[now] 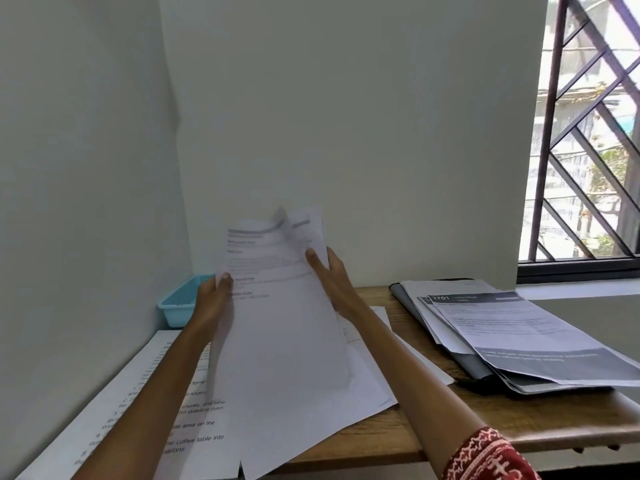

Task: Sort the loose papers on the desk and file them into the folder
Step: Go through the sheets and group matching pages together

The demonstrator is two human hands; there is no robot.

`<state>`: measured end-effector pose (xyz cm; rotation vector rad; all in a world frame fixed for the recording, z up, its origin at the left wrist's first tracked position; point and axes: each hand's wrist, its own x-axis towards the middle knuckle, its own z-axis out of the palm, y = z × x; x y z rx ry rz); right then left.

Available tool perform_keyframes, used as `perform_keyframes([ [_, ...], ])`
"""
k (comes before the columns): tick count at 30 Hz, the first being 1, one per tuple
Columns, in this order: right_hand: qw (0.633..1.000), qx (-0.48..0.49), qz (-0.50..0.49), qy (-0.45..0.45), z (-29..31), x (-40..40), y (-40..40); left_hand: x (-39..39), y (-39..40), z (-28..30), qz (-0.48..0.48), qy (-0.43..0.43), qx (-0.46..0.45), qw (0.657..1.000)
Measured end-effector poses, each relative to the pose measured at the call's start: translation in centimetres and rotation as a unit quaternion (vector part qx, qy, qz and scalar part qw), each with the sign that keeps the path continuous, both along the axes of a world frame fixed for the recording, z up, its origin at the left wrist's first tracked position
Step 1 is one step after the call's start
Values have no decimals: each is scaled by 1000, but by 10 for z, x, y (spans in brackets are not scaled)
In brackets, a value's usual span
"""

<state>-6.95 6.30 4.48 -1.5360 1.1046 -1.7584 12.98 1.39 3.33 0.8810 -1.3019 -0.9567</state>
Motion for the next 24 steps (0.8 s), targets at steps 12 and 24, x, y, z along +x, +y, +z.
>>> perform_keyframes([
  [12, 995, 77, 22, 58, -8, 3, 10, 7, 26, -1, -112, 95, 56, 988],
  [24, 958, 153, -240, 10, -38, -87, 0, 7, -9, -26, -41, 59, 147, 986],
])
